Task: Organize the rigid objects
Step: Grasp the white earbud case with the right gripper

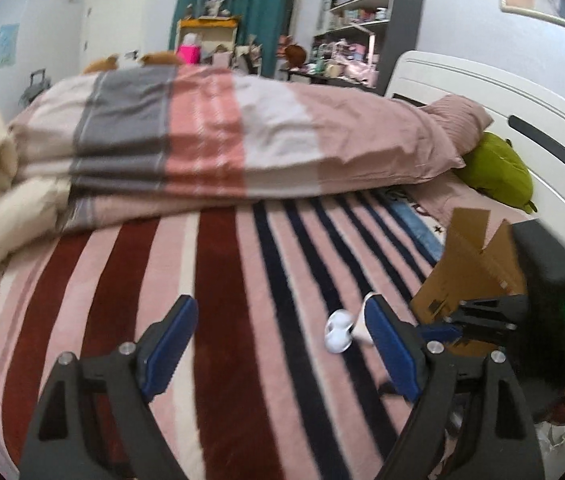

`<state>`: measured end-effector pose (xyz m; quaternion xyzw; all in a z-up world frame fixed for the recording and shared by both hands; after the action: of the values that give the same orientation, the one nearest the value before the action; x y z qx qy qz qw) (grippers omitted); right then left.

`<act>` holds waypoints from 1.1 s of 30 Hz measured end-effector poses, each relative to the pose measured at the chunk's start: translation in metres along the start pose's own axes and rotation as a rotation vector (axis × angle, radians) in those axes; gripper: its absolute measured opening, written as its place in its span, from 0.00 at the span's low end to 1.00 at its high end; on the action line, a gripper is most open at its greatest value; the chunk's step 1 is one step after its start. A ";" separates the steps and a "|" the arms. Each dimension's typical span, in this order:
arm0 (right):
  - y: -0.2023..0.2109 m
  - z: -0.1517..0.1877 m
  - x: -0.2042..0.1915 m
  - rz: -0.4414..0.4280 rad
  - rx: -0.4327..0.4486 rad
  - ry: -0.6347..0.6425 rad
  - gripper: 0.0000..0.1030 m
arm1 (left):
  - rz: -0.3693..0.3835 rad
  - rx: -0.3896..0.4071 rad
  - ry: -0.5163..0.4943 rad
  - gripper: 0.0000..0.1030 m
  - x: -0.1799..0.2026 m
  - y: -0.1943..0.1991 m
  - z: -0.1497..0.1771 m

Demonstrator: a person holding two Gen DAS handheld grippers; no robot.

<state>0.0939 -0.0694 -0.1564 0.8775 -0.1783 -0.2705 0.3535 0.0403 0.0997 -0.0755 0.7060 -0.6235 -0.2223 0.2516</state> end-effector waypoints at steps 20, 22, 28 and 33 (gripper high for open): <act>-0.076 -0.001 0.072 0.155 0.046 -0.199 0.46 | 0.009 -0.061 0.069 0.81 -0.030 -0.016 0.038; -0.079 -0.003 0.074 0.183 0.043 -0.187 0.43 | 0.010 -0.061 0.069 0.81 -0.030 -0.016 0.037; -0.084 -0.007 0.079 0.228 0.035 -0.179 0.25 | 0.010 -0.061 0.064 0.81 -0.028 -0.015 0.037; -0.070 -0.006 0.059 0.165 0.058 -0.124 0.25 | 0.030 -0.069 0.057 0.81 -0.022 -0.014 0.035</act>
<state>0.1527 -0.0486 -0.2239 0.8514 -0.2791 -0.2889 0.3372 0.0262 0.1202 -0.1114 0.6936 -0.6185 -0.2196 0.2968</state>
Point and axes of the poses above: each gripper's, at about its wrist camera, not at the fingertips, and y roughly against the way its jaws point, x to its right, z to its underside, the point moved 3 cm from there along -y, roughly the way its jaws point, and after that the axes turned 14 degrees about -z, right-handed, at the moved point
